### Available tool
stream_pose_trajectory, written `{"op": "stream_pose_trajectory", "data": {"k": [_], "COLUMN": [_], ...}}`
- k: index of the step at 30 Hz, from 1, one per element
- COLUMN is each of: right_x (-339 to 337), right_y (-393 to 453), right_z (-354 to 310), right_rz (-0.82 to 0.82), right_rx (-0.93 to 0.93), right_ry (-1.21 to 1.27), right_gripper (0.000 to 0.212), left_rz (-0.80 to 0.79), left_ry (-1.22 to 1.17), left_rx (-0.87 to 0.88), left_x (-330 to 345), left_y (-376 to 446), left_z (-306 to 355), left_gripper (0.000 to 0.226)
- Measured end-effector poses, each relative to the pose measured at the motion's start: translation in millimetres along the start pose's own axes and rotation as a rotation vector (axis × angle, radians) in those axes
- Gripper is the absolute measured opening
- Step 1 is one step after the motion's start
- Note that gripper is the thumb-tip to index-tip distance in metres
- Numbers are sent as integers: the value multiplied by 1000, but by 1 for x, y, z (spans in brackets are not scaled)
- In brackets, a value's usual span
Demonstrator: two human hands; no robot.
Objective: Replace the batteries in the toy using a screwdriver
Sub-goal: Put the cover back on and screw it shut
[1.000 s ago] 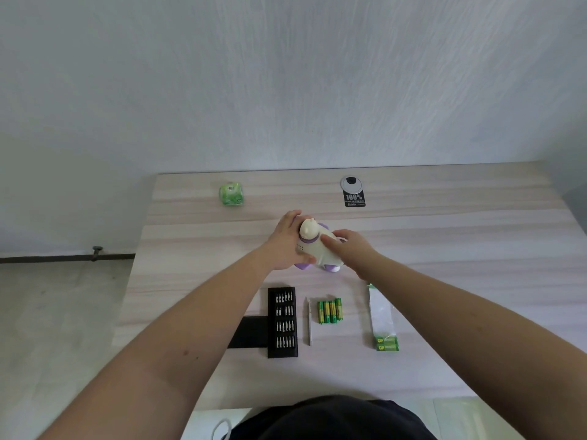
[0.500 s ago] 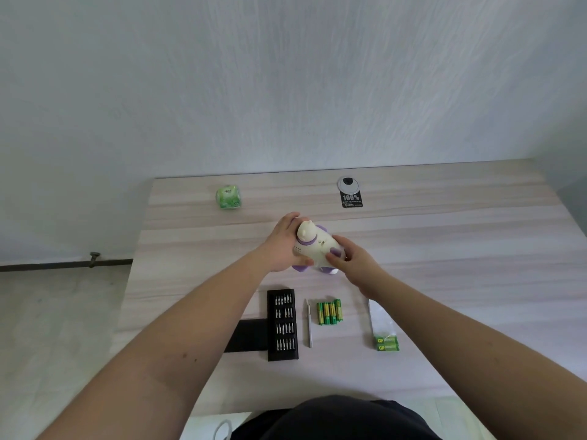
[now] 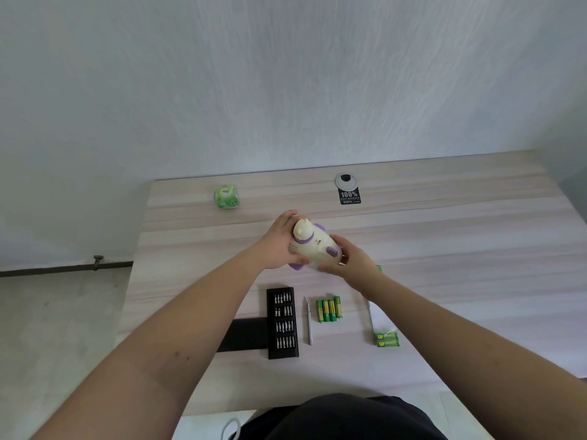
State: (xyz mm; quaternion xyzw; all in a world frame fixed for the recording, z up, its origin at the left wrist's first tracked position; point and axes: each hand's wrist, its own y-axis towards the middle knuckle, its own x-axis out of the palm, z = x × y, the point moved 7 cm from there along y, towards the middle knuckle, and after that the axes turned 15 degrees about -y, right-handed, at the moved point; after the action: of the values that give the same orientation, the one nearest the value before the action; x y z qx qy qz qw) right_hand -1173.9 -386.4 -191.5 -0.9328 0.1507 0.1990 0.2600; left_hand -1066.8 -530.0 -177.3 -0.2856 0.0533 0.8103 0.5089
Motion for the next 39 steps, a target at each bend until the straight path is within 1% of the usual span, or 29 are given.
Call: {"op": "stream_pose_trajectory", "data": {"k": [1,3,5,6,11,13,17,22,27,32,39], "right_x": [2,3,0,-2,-9,-11,-19,-20,-13,-17,-14], "right_y": [1,4,8,9,20,23,31,33,32,33,30], "right_z": [2,4,5,3,-9,-16,-24,-24,-26,-29,-37], "right_rz": [-41,-98,-129,-143,-251,-267,-229,-183,-269,-163,-118], "right_rx": [4,67,187,227,278,279,266,234,172,127,102], "right_ry": [18,188,365,377,187,111,-15,-112,-253,-333,-545], "right_gripper": [52,38,35,35,40,38,36,28,44,48,53], "left_rz": [-1,2,-6,-13,-24,-27,-31,-39,-51,-53,-13], "left_ry": [5,16,18,25,14,20,48,44,48,76,53], "left_rx": [2,7,1,-5,-36,-37,-17,-23,-41,-59,-76], "left_x": [-1,-1,0,0,0,1,2,0,0,2,1], "left_y": [0,0,0,0,2,2,3,2,4,8,6], "left_z": [1,2,3,2,1,-1,1,3,6,2,2], "left_gripper": [98,99,100,100,100,100,99,98,99,103,104]}}
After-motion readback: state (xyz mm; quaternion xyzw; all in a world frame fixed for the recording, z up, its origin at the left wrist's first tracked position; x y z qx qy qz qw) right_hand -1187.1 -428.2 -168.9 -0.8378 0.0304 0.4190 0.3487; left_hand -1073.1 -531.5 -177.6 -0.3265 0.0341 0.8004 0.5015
